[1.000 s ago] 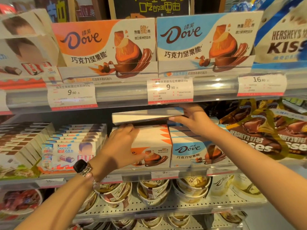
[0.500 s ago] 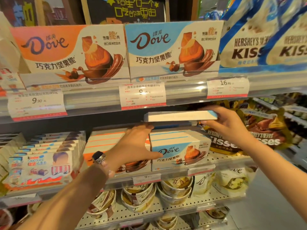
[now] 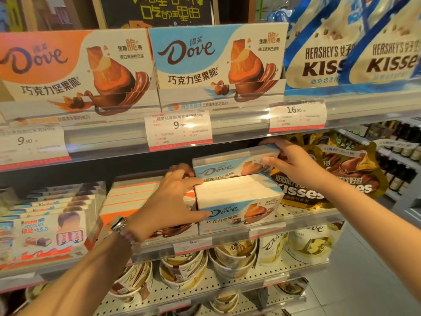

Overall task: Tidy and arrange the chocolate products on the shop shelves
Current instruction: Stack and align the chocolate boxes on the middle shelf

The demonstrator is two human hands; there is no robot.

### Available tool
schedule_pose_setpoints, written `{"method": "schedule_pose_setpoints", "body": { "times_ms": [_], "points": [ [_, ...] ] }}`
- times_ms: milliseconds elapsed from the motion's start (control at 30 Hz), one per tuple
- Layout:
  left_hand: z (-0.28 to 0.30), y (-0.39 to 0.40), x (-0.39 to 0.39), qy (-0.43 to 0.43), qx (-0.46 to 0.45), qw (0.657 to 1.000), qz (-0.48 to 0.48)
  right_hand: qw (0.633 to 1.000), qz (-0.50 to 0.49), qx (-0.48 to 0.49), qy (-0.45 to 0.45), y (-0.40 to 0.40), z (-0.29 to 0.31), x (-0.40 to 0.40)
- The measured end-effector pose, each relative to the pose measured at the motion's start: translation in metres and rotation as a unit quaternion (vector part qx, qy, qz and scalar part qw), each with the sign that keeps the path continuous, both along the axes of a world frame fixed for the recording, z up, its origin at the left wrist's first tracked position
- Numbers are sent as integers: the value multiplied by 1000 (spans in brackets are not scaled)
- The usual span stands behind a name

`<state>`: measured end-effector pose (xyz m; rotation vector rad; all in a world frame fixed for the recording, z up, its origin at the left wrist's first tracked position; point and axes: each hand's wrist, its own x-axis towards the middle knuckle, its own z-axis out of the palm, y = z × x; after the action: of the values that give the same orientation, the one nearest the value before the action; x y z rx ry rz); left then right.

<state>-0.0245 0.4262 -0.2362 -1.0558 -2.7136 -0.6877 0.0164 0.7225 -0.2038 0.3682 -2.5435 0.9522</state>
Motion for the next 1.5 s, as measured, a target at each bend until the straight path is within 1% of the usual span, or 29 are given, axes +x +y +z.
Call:
{"method": "schedule_pose_setpoints", "body": {
  "times_ms": [133, 267, 400, 600, 700, 833, 967, 1133, 1167, 1233, 1300, 1333, 1400, 1500],
  "points": [
    [0, 0, 0, 1, -4, 1000, 12, 1000, 12, 18, -6, -9, 4, -11],
    [1, -1, 0, 2, -1, 1000, -10, 998, 19, 38, -37, -8, 0, -17],
    [3, -1, 2, -34, -8, 999, -12, 996, 19, 81, -39, -8, -8, -18],
    [-3, 1, -4, -62, -14, 998, 18, 989, -70, 129, -33, -14, -26, -16],
    [-3, 0, -5, -35, -25, 999, 7, 986, -89, 142, -18, -19, -29, -13],
    [-3, 2, -6, -6, -77, 997, -5, 982, -100, 157, 1, -22, -28, -7],
    [-3, 4, -7, -5, -125, 992, -16, 983, -86, 161, -16, -20, -31, -4],
    [-2, 10, -9, 11, -217, 976, -8, 968, -86, 219, -87, -23, -31, -4],
    [1, 10, -9, 4, -223, 975, -15, 962, -91, 236, -99, -25, -30, -4],
    [9, 6, -8, -32, -183, 982, -33, 952, -95, 267, -114, -30, -27, -4],
    [18, -6, -6, -47, -121, 991, -37, 950, -68, 274, -131, -35, -23, -4],
    [21, -13, -6, -28, -109, 993, -33, 952, -38, 269, -140, -37, -20, -3],
    [27, -30, -7, 4, -123, 992, -9, 949, 32, 274, -151, -45, -15, -3],
    [27, -51, -10, -11, -146, 989, 15, 930, 93, 319, -159, -57, -13, -10]
  ]
}}
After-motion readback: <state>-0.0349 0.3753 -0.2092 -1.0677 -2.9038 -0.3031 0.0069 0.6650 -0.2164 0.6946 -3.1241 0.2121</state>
